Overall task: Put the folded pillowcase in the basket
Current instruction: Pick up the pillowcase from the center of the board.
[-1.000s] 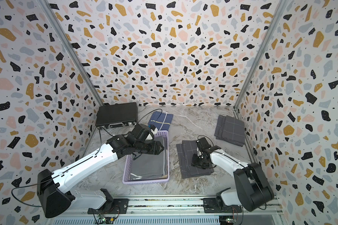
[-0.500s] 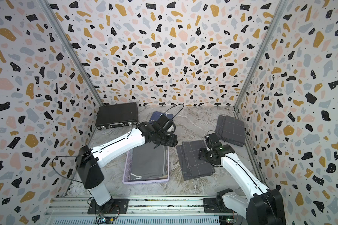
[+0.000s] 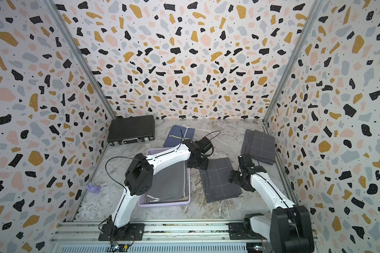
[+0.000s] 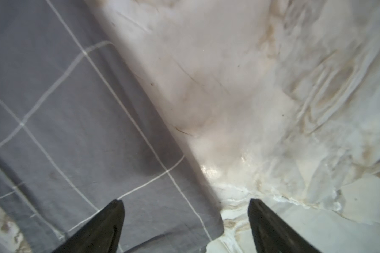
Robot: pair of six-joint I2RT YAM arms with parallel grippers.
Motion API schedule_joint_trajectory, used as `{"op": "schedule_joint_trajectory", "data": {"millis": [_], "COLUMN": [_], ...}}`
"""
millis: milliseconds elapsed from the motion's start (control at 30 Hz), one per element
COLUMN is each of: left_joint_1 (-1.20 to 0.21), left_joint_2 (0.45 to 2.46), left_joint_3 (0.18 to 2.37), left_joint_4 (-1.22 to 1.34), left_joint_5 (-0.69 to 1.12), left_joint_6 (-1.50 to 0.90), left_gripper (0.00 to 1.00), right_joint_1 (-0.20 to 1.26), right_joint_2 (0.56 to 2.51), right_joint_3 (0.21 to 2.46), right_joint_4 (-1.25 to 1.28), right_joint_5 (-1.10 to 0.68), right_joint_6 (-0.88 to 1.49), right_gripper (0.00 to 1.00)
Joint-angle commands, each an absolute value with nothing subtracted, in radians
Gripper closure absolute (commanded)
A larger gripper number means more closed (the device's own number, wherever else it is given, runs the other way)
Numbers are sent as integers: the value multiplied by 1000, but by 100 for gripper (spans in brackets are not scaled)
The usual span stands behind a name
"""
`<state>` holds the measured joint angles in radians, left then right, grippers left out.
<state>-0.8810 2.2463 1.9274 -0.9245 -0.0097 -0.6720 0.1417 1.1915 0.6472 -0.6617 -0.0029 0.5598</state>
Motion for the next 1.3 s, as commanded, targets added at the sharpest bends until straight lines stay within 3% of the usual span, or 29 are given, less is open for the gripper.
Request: {"op": "schedule_joint_trajectory", "data": {"millis": [0,367,600,833,933,1200,1267], "left_joint_1": [-880,-880,-879,-879,-879,-879,-879], "left_joint_2": [2279,2382,2435,2454,2465,2508,2511], "left_joint_3": [1976,2080,2086,2094,2136,2242,2240], "left_joint_4": [-969,-940,-940,-917,-901,-895,-891], "left_joint_5": [-45,-9,-7,35,54,82,81], "left_joint_6": [-748,-787,-827,-830,-823,-783,-775], "left_gripper": [26,11,13,33,50,81,88], "right_joint_1": [136,132,130,124,120,115,114], "right_joint_2": [1221,1206,1186,1193,1219,1176,1128], "right_joint_3": [638,584,561,535,524,478,466], "right_joint_4": [-618,-567,-566,-576,-557,-510,-528], "right_joint_5": [-42,-118,-120,-123,-183,-387,-391], "right_joint_6": [553,573,561,580,589,608,615], "right_gripper": [6,6,7,9,12,39,42]}}
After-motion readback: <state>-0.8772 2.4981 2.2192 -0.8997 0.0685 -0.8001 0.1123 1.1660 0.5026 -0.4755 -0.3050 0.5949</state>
